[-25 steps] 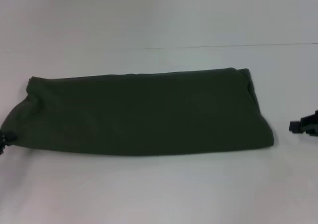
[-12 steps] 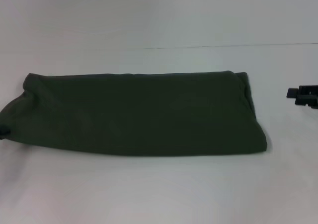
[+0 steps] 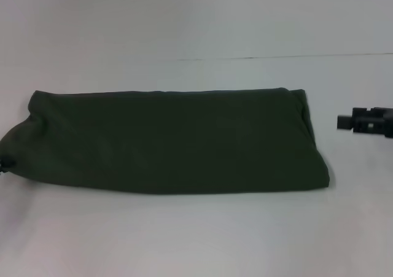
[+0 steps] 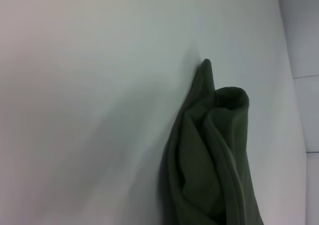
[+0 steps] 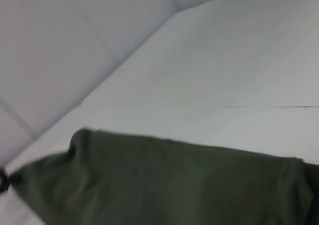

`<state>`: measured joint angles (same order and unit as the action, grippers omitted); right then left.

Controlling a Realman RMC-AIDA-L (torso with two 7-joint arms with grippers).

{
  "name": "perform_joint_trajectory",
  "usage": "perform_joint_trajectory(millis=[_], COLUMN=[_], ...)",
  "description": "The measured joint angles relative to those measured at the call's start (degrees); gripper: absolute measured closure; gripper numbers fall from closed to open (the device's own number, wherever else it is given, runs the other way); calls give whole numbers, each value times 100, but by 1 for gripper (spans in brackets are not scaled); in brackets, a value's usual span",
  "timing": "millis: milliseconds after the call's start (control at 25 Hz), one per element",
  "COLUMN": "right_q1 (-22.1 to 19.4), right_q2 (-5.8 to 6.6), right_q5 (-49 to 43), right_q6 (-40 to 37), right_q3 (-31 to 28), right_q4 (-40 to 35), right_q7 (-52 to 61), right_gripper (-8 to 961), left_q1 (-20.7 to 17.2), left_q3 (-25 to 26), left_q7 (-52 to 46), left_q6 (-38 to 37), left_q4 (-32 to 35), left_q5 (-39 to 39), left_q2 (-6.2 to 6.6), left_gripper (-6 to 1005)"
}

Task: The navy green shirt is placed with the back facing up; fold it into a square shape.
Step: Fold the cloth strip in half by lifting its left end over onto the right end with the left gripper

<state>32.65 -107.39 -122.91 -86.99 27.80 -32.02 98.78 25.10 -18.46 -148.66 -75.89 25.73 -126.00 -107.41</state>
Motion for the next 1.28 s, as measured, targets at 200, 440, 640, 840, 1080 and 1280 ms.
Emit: perform_joint_trajectory(millis=[200,440,640,840,1080,1280], right_q1=[-58,-169,-173,-171,-171,-175], right_q2=[-60,-444,-465,-453,-467,-470], right_q5=[13,13,24,29,24,28], right_q6=[-413,-551,-612,-603,-562,-557], right_q3=[88,160,151,129,143,130], right_q4=[-53,-628,-648,-611,-604,-596], right_q7=[-1149,-1685,-1707,-1715,-1717,-1732], right_gripper=[98,30,29,29,30,30], left_q1=[4,10,-19,-28,-31,-36], left_q3=[-1,3,9,10,10,10], left_q7=[72,163,165,198,351,483], left_q6=[10,100,133,166,183,211], left_q4=[0,-8,-8,-7,-6,-6], left_q5=[30,34,33,41,45,45], left_q2=[-54,-78,-79,-79,-78,-114], left_gripper=[964,962,961,959,958,956])
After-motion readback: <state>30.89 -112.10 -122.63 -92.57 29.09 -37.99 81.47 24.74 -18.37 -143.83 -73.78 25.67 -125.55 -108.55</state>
